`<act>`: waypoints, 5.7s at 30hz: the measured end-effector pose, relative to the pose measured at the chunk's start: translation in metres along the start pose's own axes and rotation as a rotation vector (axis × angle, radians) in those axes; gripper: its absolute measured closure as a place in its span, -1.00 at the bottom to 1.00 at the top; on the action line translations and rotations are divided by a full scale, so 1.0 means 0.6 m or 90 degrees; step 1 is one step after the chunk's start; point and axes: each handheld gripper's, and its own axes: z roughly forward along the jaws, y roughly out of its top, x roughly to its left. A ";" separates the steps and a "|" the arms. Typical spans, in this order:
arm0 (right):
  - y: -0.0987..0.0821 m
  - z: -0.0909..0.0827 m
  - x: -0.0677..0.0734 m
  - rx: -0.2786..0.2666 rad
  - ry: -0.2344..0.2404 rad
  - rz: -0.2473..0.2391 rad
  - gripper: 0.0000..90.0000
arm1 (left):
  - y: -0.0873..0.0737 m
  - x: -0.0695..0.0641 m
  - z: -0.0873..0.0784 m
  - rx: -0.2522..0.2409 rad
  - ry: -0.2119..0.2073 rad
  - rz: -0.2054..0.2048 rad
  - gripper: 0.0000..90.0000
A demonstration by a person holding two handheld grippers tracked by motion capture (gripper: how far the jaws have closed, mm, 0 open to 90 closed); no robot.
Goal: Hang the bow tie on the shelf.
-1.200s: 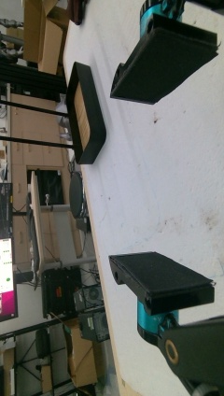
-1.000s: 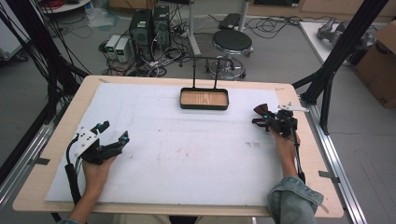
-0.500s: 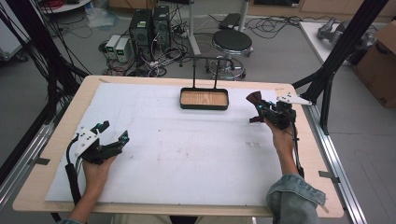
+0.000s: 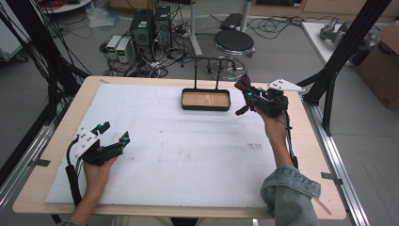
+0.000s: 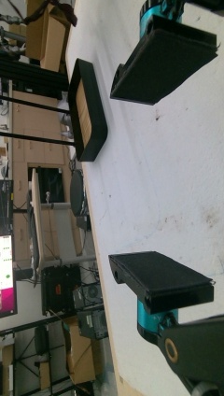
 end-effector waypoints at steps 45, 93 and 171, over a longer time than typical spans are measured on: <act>0.071 0.120 -0.006 -0.030 -0.101 0.072 0.71 | 0.000 0.000 0.001 -0.002 -0.007 -0.002 -0.60; 0.050 0.106 -0.034 0.002 -0.119 0.138 0.24 | 0.000 -0.001 0.000 0.001 -0.009 0.001 -0.60; -0.170 -0.217 0.061 -0.193 -0.137 0.061 -0.74 | 0.000 -0.004 0.001 0.005 0.004 0.010 -0.61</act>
